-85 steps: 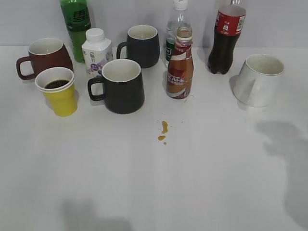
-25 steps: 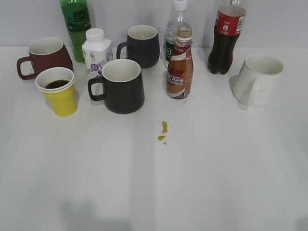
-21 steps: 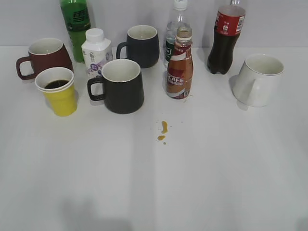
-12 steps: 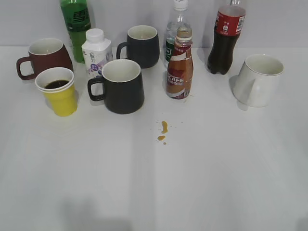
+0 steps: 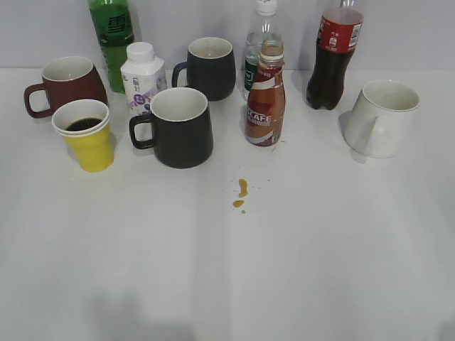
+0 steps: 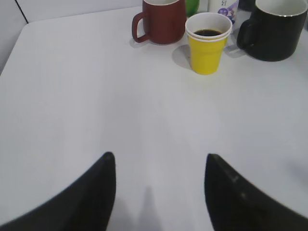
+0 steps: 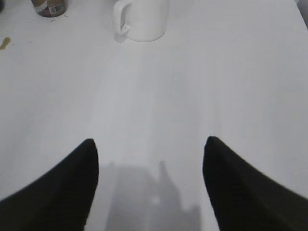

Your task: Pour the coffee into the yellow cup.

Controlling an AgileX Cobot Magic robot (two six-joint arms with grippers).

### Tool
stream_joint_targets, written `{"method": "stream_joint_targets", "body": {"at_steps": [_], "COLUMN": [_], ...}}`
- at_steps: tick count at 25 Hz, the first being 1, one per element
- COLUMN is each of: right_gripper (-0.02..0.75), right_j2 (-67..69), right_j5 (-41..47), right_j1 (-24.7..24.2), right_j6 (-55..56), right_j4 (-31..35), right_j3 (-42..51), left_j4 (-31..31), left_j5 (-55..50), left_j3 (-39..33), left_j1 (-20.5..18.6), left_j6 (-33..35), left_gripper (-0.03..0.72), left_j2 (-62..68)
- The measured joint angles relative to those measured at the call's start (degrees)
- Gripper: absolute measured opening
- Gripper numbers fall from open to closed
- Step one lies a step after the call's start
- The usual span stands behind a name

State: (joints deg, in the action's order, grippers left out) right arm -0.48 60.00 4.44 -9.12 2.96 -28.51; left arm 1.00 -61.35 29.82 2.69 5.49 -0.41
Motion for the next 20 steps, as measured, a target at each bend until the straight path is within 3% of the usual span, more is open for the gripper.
{"method": "stream_joint_targets", "body": {"at_steps": [20], "right_gripper": [0.511], "right_j2": [0.0], "right_j5": [0.0], "right_j1": [0.0], "right_j6": [-0.1], "right_j4": [0.0], "right_j3": [0.0], "left_j4": [0.0], "left_j5": [0.0], "left_j3": [0.0], "left_j1": [0.0], "left_j6": [0.0], "left_gripper": [0.398], "left_j2": [0.0]}}
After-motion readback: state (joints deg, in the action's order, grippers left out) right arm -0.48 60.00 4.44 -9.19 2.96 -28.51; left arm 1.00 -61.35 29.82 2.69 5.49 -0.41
